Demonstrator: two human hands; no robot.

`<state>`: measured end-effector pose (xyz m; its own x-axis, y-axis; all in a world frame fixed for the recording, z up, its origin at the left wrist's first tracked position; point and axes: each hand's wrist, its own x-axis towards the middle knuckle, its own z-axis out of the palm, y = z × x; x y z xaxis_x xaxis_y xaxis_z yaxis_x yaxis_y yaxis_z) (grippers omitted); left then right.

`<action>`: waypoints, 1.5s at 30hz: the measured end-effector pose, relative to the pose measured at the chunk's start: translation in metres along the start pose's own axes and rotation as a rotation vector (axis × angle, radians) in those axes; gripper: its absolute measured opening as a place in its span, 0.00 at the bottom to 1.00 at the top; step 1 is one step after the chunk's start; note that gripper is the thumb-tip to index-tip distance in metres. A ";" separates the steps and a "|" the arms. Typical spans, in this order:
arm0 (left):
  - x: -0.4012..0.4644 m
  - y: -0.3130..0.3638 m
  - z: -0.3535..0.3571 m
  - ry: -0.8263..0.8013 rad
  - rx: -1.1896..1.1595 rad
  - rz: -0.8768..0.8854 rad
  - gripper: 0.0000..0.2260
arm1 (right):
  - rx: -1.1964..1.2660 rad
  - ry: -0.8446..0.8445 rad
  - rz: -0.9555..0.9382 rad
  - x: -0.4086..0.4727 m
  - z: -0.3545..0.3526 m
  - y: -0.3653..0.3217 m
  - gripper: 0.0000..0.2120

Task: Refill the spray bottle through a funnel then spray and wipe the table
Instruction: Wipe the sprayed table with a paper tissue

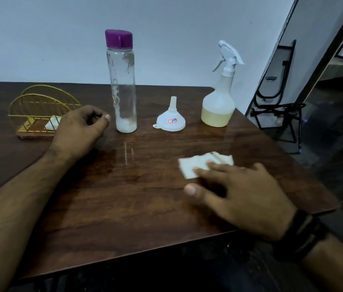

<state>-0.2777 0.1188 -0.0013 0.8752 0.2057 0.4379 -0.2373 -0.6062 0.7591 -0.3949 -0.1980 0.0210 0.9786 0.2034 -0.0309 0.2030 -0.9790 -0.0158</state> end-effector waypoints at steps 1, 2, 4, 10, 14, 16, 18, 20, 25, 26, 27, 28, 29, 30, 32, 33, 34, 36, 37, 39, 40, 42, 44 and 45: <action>0.000 -0.001 0.000 -0.007 -0.002 0.000 0.05 | -0.015 -0.028 0.066 0.003 -0.003 0.017 0.49; 0.001 -0.002 0.000 -0.012 -0.003 0.003 0.05 | -0.036 -0.055 0.131 0.011 -0.006 0.032 0.51; 0.002 -0.003 0.000 -0.019 -0.013 0.006 0.05 | -0.075 -0.101 0.205 0.038 -0.014 0.052 0.52; -0.001 0.000 -0.002 -0.013 -0.013 -0.005 0.04 | 0.006 -0.002 0.007 0.091 -0.004 -0.008 0.41; -0.001 -0.002 -0.001 0.000 -0.007 -0.006 0.04 | 0.073 -0.015 -0.148 0.018 0.006 -0.053 0.46; -0.001 -0.002 -0.001 0.003 0.005 -0.002 0.04 | 0.048 0.011 -0.098 -0.016 0.004 -0.037 0.46; -0.001 -0.003 0.001 0.005 0.004 0.002 0.05 | -0.014 -0.020 0.038 -0.022 -0.001 0.001 0.48; -0.001 -0.003 0.002 0.002 -0.007 0.002 0.05 | -0.063 -0.067 0.185 -0.010 -0.008 0.042 0.51; 0.000 0.000 0.000 -0.006 0.003 -0.005 0.05 | -0.062 -0.064 0.262 0.063 -0.013 0.078 0.46; 0.000 0.001 0.000 -0.004 0.004 -0.010 0.05 | -0.030 -0.031 0.204 0.075 -0.012 0.067 0.41; -0.001 0.002 0.000 -0.004 0.005 -0.016 0.05 | -0.002 -0.001 0.135 0.082 -0.010 0.052 0.37; -0.001 0.002 0.000 -0.004 0.006 -0.019 0.05 | 0.016 0.015 0.069 0.084 -0.009 0.034 0.35; 0.000 0.002 0.000 -0.004 0.007 -0.019 0.05 | 0.021 0.014 0.008 0.079 -0.007 0.013 0.35; -0.001 0.002 -0.001 -0.003 0.011 -0.017 0.05 | 0.023 0.003 -0.046 0.068 -0.004 -0.006 0.36; 0.000 0.001 -0.001 -0.003 0.012 -0.011 0.05 | 0.056 -0.012 -0.135 0.032 0.000 -0.032 0.43; 0.001 0.001 -0.001 -0.002 0.007 -0.013 0.05 | 0.071 -0.011 -0.145 0.011 0.001 -0.036 0.45; 0.001 0.000 -0.001 -0.002 0.002 -0.014 0.05 | 0.081 -0.011 -0.133 -0.006 0.002 -0.033 0.46; 0.002 0.000 -0.001 -0.005 0.005 -0.010 0.04 | 0.047 0.002 -0.072 -0.025 0.001 -0.012 0.47; 0.002 -0.001 0.000 -0.007 0.004 -0.008 0.03 | 0.017 0.001 -0.013 -0.025 -0.002 0.003 0.48; 0.002 -0.001 0.000 -0.014 0.005 -0.003 0.03 | -0.049 -0.020 0.115 -0.011 -0.004 0.037 0.51; 0.002 -0.001 0.000 -0.013 0.005 -0.001 0.03 | -0.070 -0.033 0.176 0.002 -0.006 0.053 0.52; 0.001 0.001 -0.001 -0.005 0.000 -0.005 0.03 | -0.097 -0.066 0.271 0.034 -0.009 0.079 0.52; 0.000 0.002 -0.002 0.000 0.000 -0.002 0.03 | -0.059 -0.041 0.280 0.065 -0.010 0.090 0.49; -0.001 0.002 -0.002 0.000 0.004 0.001 0.03 | -0.040 -0.025 0.254 0.075 -0.010 0.087 0.45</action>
<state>-0.2793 0.1186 0.0008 0.8752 0.2050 0.4383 -0.2364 -0.6092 0.7569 -0.3032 -0.2678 0.0276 0.9973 -0.0492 -0.0540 -0.0473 -0.9983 0.0349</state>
